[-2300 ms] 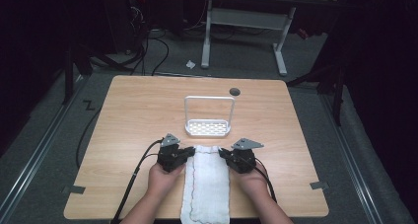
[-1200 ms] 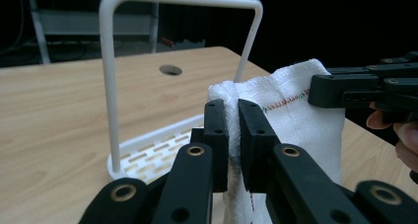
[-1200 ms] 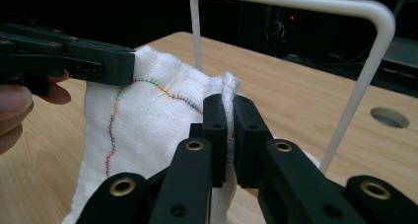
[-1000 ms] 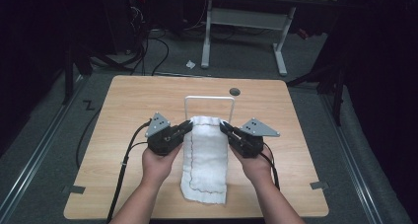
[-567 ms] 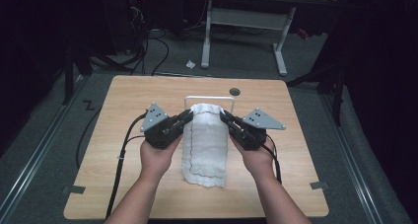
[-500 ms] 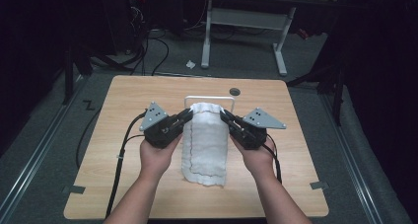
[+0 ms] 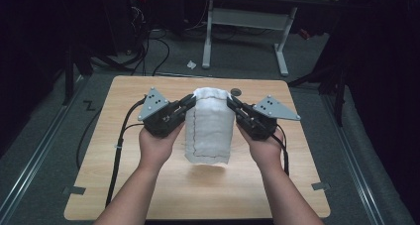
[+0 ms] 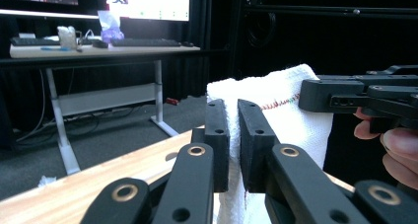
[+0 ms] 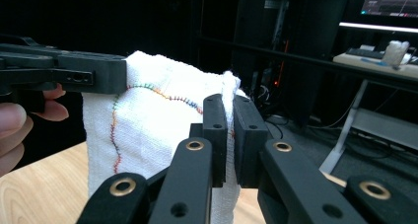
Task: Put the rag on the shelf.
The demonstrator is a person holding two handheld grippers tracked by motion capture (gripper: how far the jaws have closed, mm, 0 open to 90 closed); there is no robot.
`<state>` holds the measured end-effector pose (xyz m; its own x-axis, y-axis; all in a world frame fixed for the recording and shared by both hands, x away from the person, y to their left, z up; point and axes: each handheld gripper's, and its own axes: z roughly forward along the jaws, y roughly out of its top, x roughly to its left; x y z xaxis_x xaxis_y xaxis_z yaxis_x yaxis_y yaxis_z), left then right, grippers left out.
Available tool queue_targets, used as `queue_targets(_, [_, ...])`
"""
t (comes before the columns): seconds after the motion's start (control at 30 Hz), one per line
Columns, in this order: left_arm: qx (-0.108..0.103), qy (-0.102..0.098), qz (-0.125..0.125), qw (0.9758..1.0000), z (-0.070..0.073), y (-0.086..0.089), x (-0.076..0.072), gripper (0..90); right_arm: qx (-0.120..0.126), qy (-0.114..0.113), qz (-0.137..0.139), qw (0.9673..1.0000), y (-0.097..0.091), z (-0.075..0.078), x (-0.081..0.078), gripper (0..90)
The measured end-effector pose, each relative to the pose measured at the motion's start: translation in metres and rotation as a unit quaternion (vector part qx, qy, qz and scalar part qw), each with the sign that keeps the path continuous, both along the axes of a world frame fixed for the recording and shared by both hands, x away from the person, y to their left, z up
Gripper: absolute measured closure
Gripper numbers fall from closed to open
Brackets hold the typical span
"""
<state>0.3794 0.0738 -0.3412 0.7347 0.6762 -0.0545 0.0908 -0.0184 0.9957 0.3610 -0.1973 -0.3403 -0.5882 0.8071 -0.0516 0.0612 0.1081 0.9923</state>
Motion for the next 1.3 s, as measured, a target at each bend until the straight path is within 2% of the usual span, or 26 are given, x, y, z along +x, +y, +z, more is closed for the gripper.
queue_targets(0.07, [0.009, -0.006, 0.003, 0.9999, 0.007, -0.004, 0.002, 84.1, 0.007, 0.002, 0.003, 1.0000, -0.002, 0.003, 0.001, 86.0])
queue_targets(0.2, [0.020, -0.011, 0.005, 0.9997, 0.013, -0.007, 0.007, 84.1, 0.004, 0.004, -0.006, 1.0000, -0.006, 0.009, 0.006, 85.9])
queue_targets(0.33, [0.035, -0.014, 0.009, 0.9993, 0.018, -0.014, 0.023, 84.1, 0.009, 0.003, -0.014, 0.9999, -0.011, 0.013, 0.017, 85.9])
queue_targets(0.4, [0.039, -0.011, 0.012, 0.9991, 0.019, -0.016, 0.030, 84.2, 0.016, 0.011, -0.019, 0.9996, -0.013, 0.015, 0.024, 85.9])
queue_targets(0.5, [0.035, -0.009, 0.015, 0.9992, 0.022, -0.017, 0.040, 84.1, 0.025, 0.018, -0.023, 0.9993, -0.017, 0.016, 0.036, 85.9])
queue_targets(0.6, [0.042, -0.011, 0.023, 0.9988, 0.024, -0.017, 0.049, 84.1, 0.025, 0.022, -0.026, 0.9991, -0.017, 0.018, 0.046, 85.9])
queue_targets(0.63, [0.042, -0.011, 0.023, 0.9988, 0.024, -0.017, 0.049, 84.1, 0.025, 0.022, -0.026, 0.9991, -0.017, 0.018, 0.046, 85.9])
queue_targets(0.77, [0.038, -0.006, 0.029, 0.9988, 0.026, -0.016, 0.065, 84.1, 0.023, 0.015, -0.028, 0.9993, -0.014, 0.023, 0.060, 85.9])
queue_targets(1.03, [0.036, -0.005, 0.033, 0.9988, 0.033, -0.015, 0.082, 84.1, 0.029, 0.018, -0.030, 0.9990, -0.013, 0.028, 0.080, 85.9])
queue_targets(1.13, [0.035, 0.001, 0.036, 0.9987, 0.034, -0.015, 0.088, 84.1, 0.043, 0.032, -0.023, 0.9983, -0.014, 0.030, 0.089, 85.9])
queue_targets(1.3, [0.046, 0.010, 0.042, 0.9980, 0.036, -0.016, 0.105, 84.1, 0.044, 0.043, -0.021, 0.9979, -0.013, 0.031, 0.103, 85.9])
